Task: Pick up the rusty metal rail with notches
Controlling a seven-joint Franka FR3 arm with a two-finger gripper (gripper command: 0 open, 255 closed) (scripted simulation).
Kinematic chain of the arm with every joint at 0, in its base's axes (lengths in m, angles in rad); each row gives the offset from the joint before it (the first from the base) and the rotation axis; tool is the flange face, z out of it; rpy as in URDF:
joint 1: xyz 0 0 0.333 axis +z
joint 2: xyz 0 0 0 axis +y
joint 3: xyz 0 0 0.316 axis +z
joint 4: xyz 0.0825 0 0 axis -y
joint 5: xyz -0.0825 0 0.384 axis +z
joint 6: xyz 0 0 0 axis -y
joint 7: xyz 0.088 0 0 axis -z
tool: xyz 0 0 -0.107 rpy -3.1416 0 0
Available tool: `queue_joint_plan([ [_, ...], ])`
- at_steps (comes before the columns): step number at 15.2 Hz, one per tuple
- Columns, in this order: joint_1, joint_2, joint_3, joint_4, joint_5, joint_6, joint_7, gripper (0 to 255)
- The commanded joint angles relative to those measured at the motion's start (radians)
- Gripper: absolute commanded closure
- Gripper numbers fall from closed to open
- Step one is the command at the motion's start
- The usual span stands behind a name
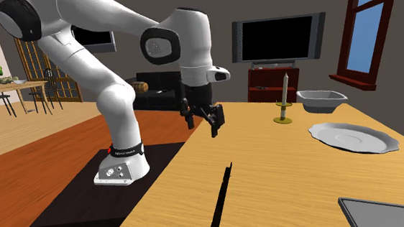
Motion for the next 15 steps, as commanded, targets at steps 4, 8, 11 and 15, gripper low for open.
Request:
queue_joint_plan([
  [4,0.14,0.194,-0.222,0.079,0.008,0.124,-0.289,0],
  [8,0.36,0.401,-0.472,0.171,0.138,0.219,-0.575,0],
  [11,0.572,0.56,-0.689,0.21,0.314,0.266,-0.776,0],
  [15,0.455,0.769,-0.563,0.204,0.601,0.294,-0.991,0],
])
